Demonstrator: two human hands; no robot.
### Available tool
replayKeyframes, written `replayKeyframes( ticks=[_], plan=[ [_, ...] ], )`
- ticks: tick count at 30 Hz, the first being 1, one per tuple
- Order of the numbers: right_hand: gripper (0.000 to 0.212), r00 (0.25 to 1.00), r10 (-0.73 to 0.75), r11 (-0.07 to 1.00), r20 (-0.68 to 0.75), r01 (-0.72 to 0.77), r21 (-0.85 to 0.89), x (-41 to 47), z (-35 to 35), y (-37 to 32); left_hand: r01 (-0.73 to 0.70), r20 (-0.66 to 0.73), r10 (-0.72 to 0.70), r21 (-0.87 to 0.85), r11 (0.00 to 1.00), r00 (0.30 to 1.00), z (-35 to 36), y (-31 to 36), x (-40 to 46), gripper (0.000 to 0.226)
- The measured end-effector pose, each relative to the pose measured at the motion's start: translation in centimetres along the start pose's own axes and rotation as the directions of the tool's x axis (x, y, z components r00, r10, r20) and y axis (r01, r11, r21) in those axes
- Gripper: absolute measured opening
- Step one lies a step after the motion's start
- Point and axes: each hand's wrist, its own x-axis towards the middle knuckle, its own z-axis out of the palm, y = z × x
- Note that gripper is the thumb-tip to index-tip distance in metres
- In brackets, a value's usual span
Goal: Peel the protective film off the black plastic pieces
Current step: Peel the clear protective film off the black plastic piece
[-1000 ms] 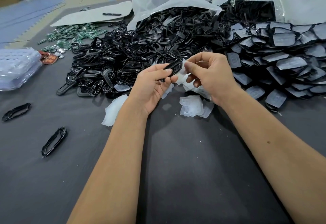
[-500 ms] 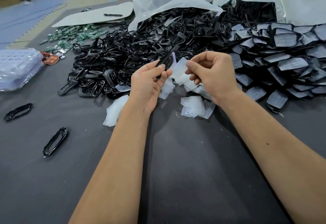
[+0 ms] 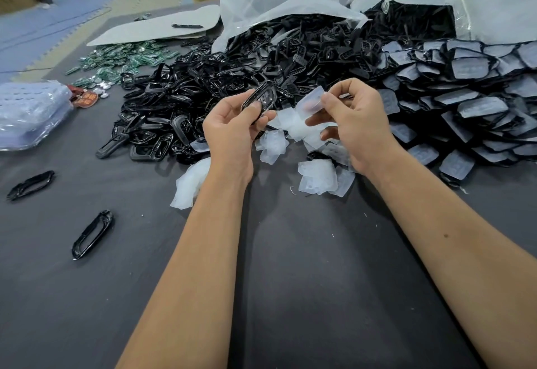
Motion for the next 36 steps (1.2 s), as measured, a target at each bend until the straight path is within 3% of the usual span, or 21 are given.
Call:
replayKeyframes(
  ticks=[9,18,24,36],
  plan=[
    [0.029,1.000,-0.002,1.000,0.014,0.002,0.010,-0.1,-0.1,-0.1,-0.055,0.071,0.043,0.176,0.983,0.997,-0.1,-0.6,-0.1,0.020],
    [0.007,1.000,-0.015,0.999,0.007,0.015,-0.040,-0.2,0.0,-0.1,-0.065,0.109,0.037,0.264,0.962,0.993,0.2,-1.2,-0.1,0.024],
    [0.012,0.997,0.008,0.998,0.080,-0.013,0.059,0.0,0.0,-0.1,-0.056,0.098,0.030,0.274,0.960,0.995,0.2,-1.2,-0.1,0.021],
    [0.013,0.999,-0.042,0.999,0.008,0.042,-0.001,0.1,0.1,-0.1,-0.030,0.097,0.006,0.247,0.969,0.995,0.3,-1.5,0.0,0.019]
  ],
)
